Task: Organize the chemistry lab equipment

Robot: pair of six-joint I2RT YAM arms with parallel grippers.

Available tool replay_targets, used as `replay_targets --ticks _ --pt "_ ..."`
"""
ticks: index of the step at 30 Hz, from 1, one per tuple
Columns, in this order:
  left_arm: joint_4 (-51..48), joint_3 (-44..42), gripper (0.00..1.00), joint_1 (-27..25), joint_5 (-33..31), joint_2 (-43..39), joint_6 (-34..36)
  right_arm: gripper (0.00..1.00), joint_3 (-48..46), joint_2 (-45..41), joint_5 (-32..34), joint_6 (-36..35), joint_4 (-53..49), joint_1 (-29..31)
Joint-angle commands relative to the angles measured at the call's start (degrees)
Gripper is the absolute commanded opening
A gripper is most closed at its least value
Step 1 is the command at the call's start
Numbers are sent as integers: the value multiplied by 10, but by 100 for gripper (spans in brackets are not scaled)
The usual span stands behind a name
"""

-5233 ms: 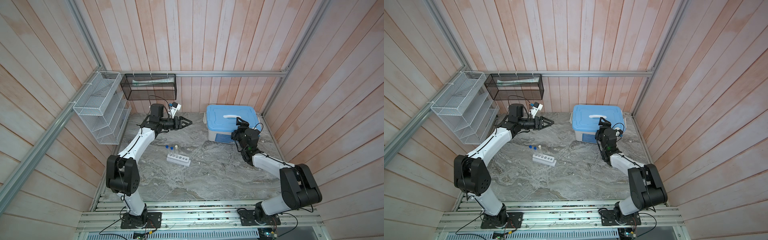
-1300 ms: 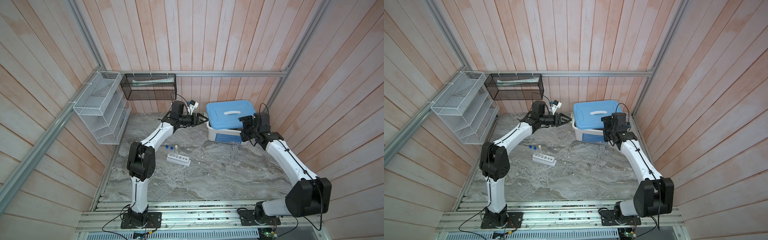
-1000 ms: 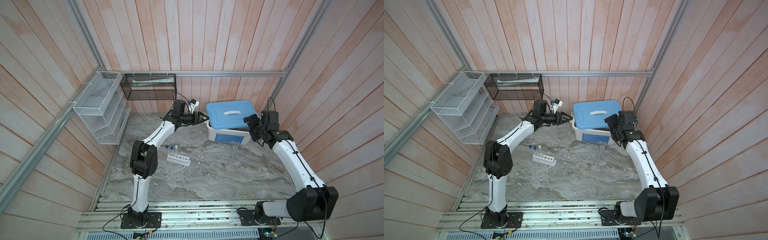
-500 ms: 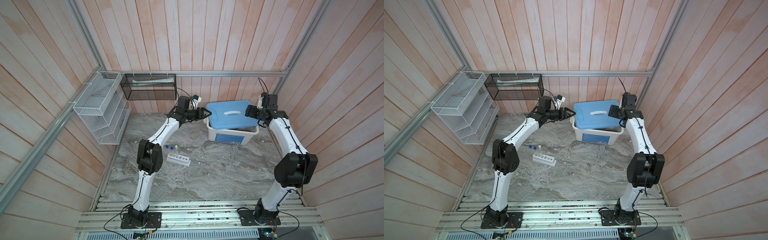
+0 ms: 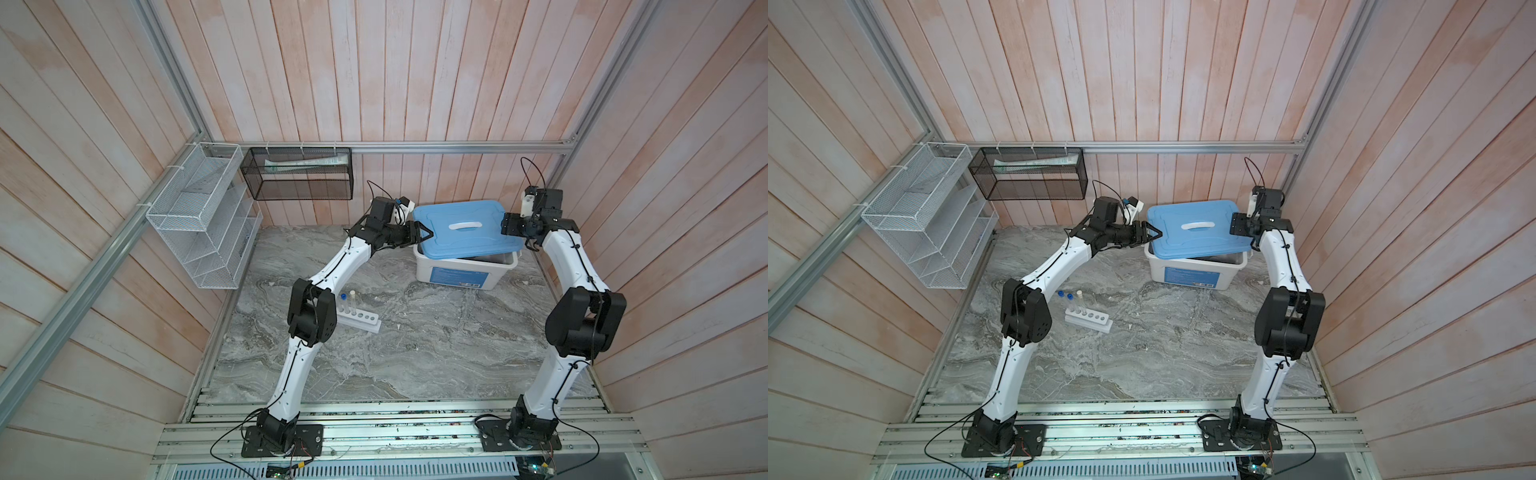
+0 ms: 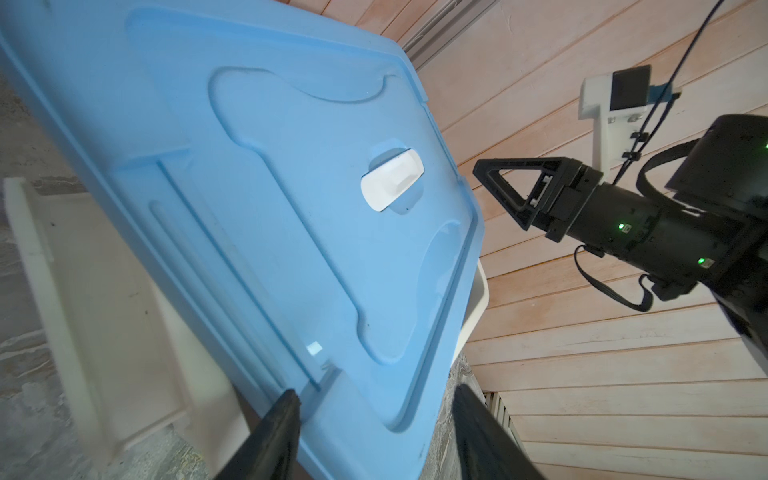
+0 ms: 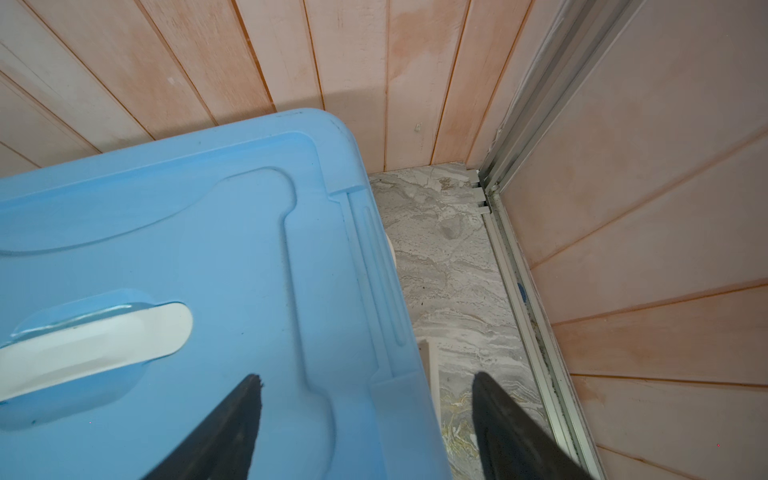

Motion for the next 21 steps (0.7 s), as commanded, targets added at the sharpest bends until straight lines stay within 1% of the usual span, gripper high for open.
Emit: replay_targets --ticks 1,7,12,21 --pt "-19 33 61 1 -11 24 6 77 7 14 -19 -11 18 -2" --pt "-28 39 61 4 -14 28 9 70 5 21 -45 -11 32 -6" --pt "-32 38 61 5 -16 28 9 67 4 28 -45 -6 40 -7" --pt "-30 34 61 7 -17 31 6 57 0 28 -45 -4 41 -8"
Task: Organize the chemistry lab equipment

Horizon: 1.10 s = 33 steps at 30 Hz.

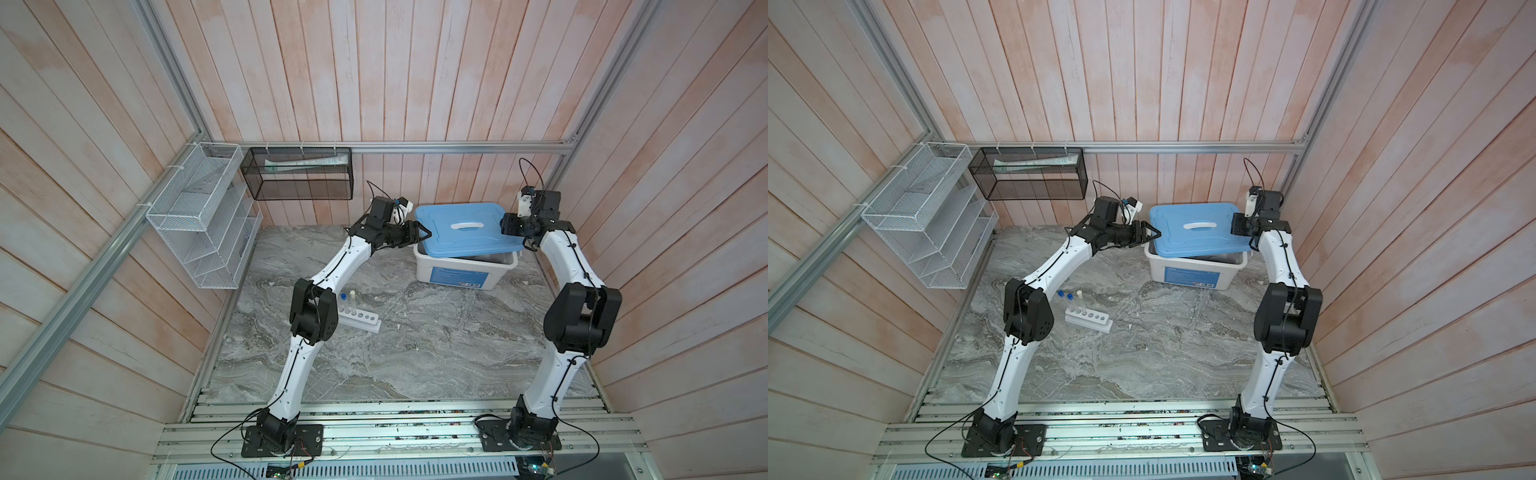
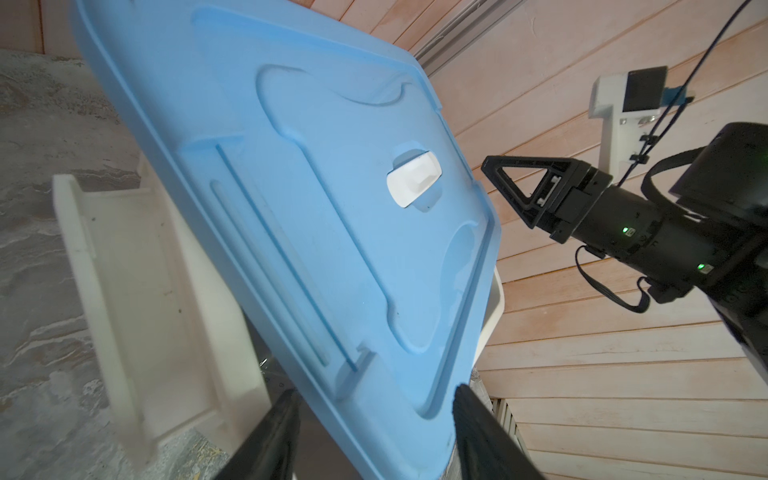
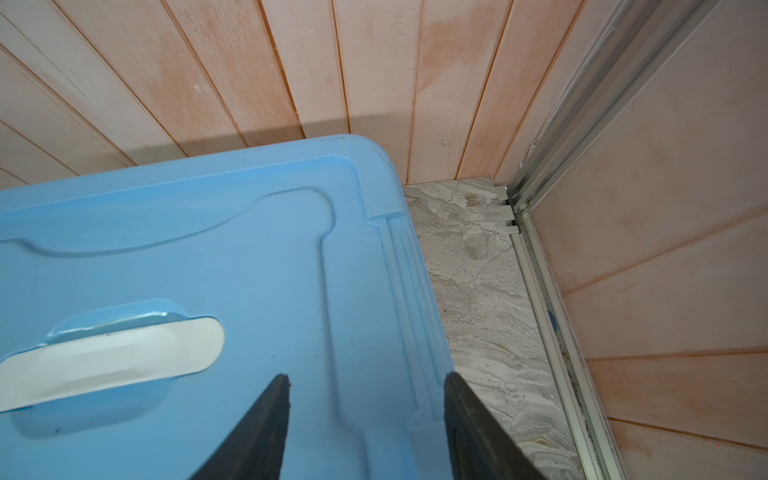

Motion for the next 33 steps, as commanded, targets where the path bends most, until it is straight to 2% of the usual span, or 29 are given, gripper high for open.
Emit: replay_targets --ticks 1,8,15,33 --pt "-2 12 61 4 -4 18 6 57 -4 7 -4 2 6 -4" --pt "0 0 61 5 -2 17 8 57 -25 0 18 -8 11 -6" --pt "2 -12 61 7 -4 13 10 59 5 18 49 -26 -4 -12" --pt "-10 -19 61 20 -37 -4 27 67 72 83 37 -46 -27 -13"
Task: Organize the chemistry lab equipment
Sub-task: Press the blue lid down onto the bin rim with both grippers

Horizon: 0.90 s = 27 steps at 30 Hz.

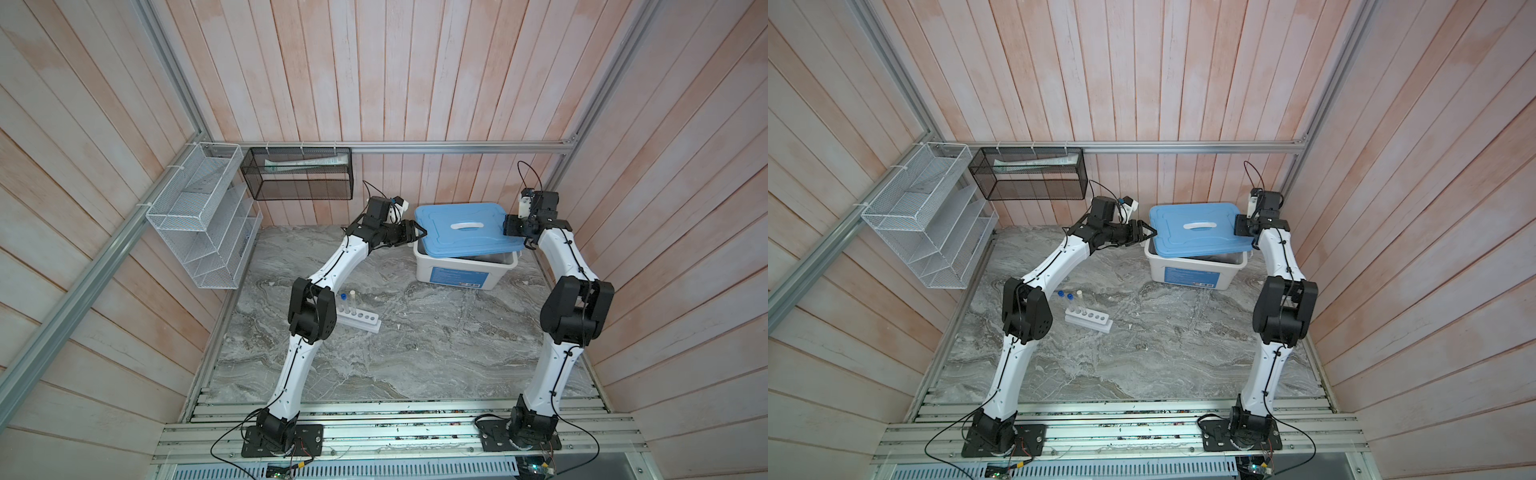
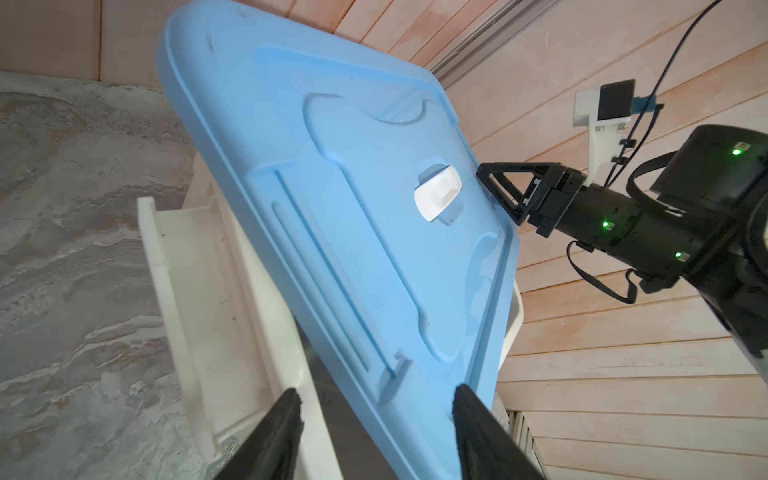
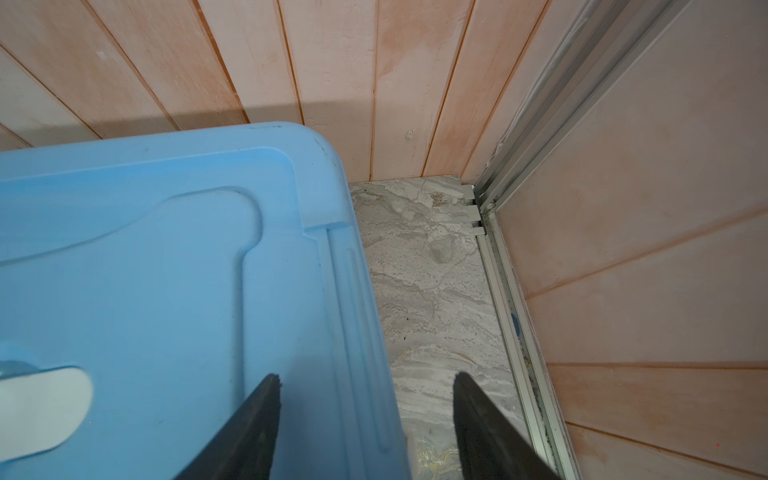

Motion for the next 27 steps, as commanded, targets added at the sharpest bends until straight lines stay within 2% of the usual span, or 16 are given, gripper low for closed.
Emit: replay_targets --ticks 1,14,27 --pt "-12 -12 61 6 -19 -5 13 67 20 19 -4 -8 -22 -2" --pt "9 -21 61 7 1 4 -3 66 -19 10 -19 2 -25 -3" --pt "38 -52 61 6 15 -1 -15 59 -134 -61 -36 33 17 -4"
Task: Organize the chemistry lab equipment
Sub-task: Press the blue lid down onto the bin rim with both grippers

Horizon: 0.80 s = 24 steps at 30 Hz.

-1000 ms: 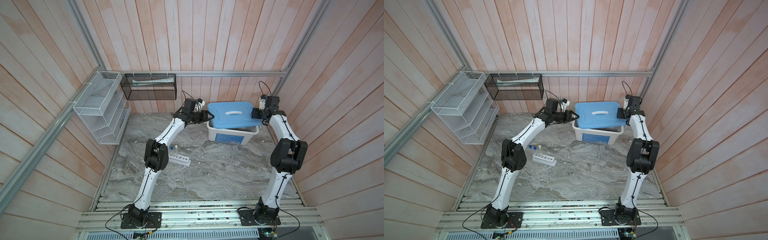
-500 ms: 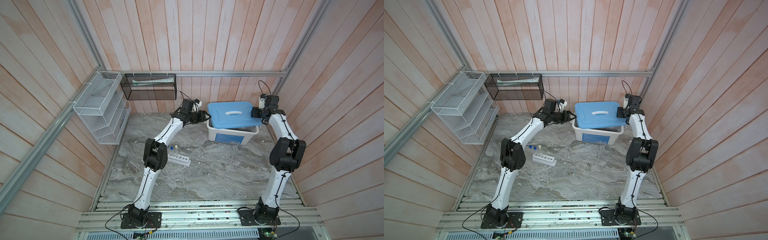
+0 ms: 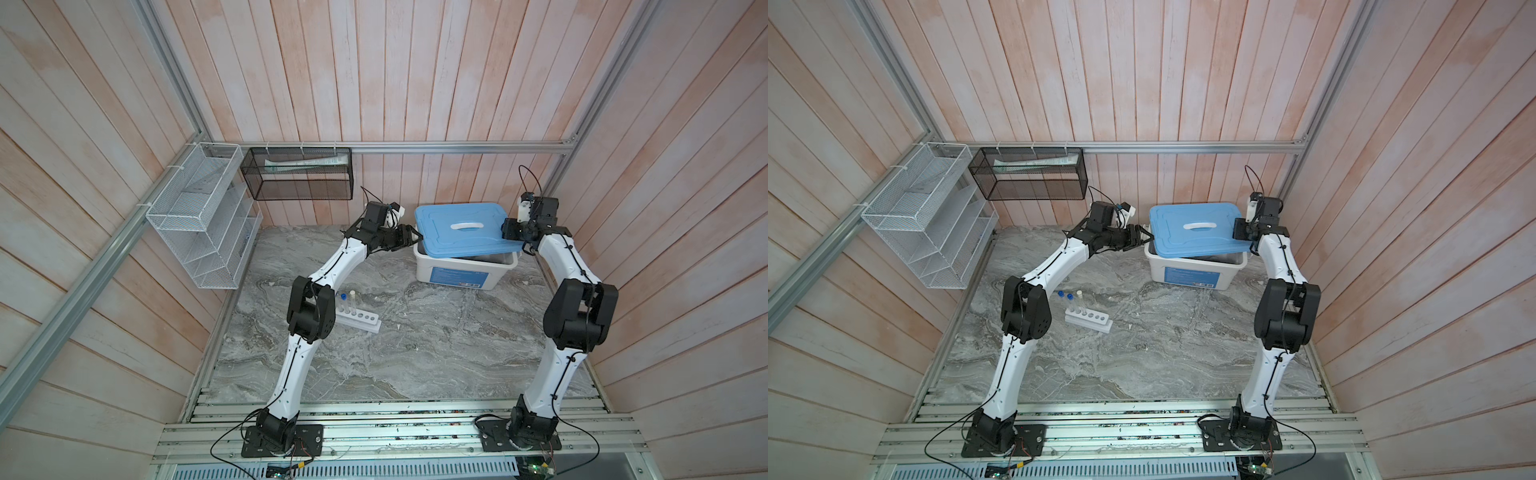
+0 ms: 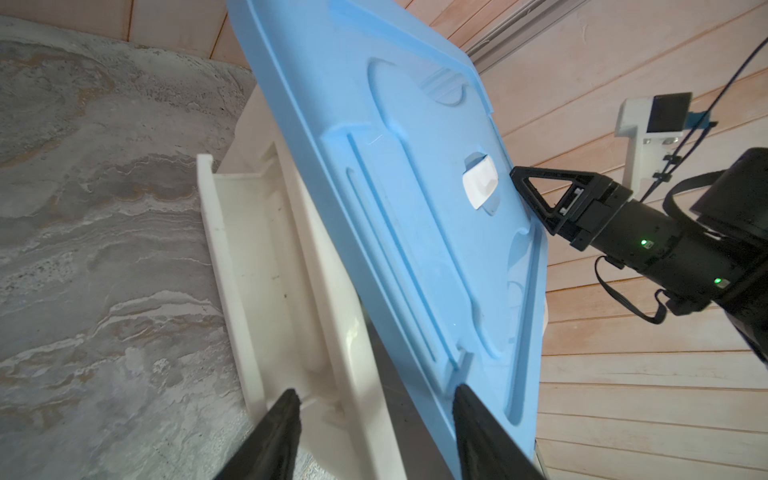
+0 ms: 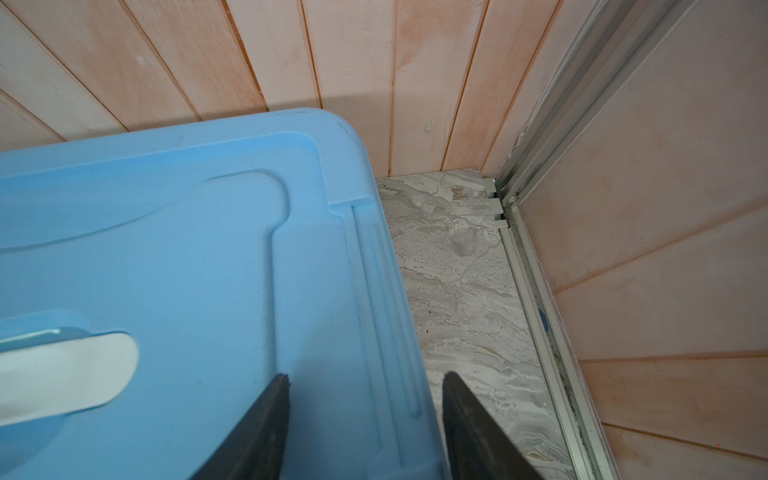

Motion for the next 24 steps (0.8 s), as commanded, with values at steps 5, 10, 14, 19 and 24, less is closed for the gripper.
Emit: replay_targets --ticks 5,10,14,19,24 --pt "21 -11 61 0 13 -2 -4 58 -71 -30 -20 7 -37 -2" --pt "24 -11 61 0 14 -1 -5 56 -102 -52 -34 10 -42 -2" --pt "30 -14 61 0 16 -1 -8 56 -139 -91 -35 18 -30 -1" --pt "38 -16 61 0 21 1 -13 55 -161 -122 -53 24 -39 0" --pt "47 -25 61 -1 23 -3 -14 55 -181 -148 -54 31 -50 0"
